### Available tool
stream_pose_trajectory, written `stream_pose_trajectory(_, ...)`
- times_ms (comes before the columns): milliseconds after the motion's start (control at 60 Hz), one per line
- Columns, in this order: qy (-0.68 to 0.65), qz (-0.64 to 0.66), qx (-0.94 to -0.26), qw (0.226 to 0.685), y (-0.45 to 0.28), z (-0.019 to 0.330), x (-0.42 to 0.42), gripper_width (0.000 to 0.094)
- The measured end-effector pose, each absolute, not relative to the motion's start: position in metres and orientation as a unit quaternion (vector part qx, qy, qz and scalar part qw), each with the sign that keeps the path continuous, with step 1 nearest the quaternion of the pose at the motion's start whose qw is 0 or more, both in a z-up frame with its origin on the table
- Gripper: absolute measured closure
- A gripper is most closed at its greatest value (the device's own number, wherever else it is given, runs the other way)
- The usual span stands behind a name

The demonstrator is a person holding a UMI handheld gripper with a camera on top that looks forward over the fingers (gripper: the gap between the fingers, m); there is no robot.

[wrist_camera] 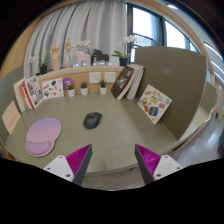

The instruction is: Arrange mouse

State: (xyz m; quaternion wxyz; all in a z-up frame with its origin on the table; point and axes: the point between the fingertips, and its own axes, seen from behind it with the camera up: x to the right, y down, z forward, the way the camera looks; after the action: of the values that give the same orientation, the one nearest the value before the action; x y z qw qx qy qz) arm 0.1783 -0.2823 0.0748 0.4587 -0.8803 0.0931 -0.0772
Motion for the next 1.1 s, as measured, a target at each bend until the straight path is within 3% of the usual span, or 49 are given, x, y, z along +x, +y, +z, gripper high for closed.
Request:
stream_pose_trajectory(450,0.018,-0.016,-0.909,0.415,-0.129,-0.011,0.114,0.0098)
stream_pose_trajectory(867,-0.047,0.026,-0.911,0.41,-0.028,-0.014,0.094,0.0201)
stream_pose_trajectory(950,-0.056,0.029,-0.911,0.409,-0.015,-0.014,0.093,0.0274)
stream_pose_trajectory(1017,-0.063,0.031,-0.911,0.407,-0.007,-0.014,0.093,0.0417)
stream_pose_trajectory(1100,-0.069,0.032,-0.914,0.398,-0.002,-0.015,0.093,0.0445)
